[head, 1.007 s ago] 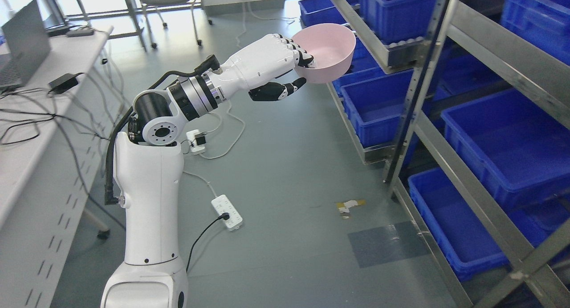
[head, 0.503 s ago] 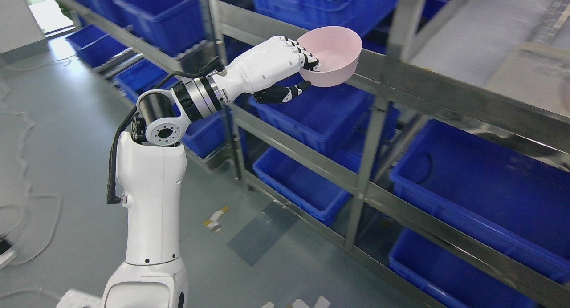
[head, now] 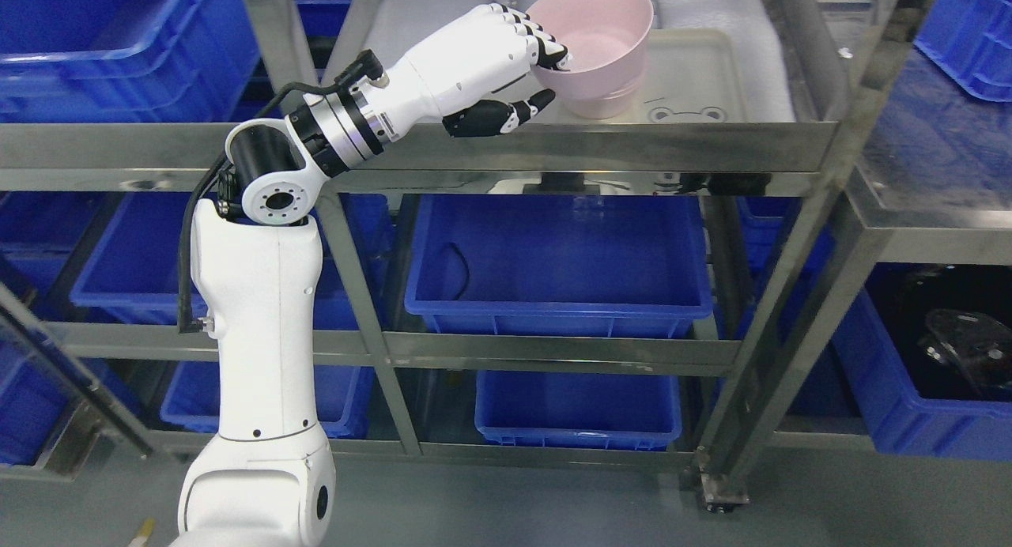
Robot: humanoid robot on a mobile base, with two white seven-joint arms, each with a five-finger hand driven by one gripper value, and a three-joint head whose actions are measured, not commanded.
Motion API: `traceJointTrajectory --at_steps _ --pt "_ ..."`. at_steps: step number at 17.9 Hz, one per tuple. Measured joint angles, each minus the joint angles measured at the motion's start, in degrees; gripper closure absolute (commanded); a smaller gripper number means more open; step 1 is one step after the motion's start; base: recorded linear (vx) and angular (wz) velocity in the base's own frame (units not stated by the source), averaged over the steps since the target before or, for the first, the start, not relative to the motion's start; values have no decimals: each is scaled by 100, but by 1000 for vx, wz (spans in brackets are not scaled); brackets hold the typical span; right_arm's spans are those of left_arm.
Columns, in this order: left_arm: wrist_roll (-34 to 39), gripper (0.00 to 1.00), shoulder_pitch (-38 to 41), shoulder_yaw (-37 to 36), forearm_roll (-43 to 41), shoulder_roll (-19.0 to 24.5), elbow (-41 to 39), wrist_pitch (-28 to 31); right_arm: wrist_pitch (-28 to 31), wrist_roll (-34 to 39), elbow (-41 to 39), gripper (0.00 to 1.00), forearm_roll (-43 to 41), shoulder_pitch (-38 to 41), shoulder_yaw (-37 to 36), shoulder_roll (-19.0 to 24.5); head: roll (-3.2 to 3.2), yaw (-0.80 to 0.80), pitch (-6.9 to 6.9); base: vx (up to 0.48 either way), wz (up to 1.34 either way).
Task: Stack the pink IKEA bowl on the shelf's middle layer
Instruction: 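Move the held bowl over the pink bowl stack on the tray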
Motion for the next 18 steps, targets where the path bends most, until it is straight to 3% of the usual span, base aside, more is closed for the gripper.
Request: traceJointTrajectory --at_steps 9,18 --pt "-472 96 -596 140 -1163 231 626 0 0 37 0 0 0 -2 0 0 0 0 -2 97 -156" --pt "-395 96 -715 -368 -1473 100 1205 0 0 4 0 0 0 -3 0 0 0 0 -2 103 130"
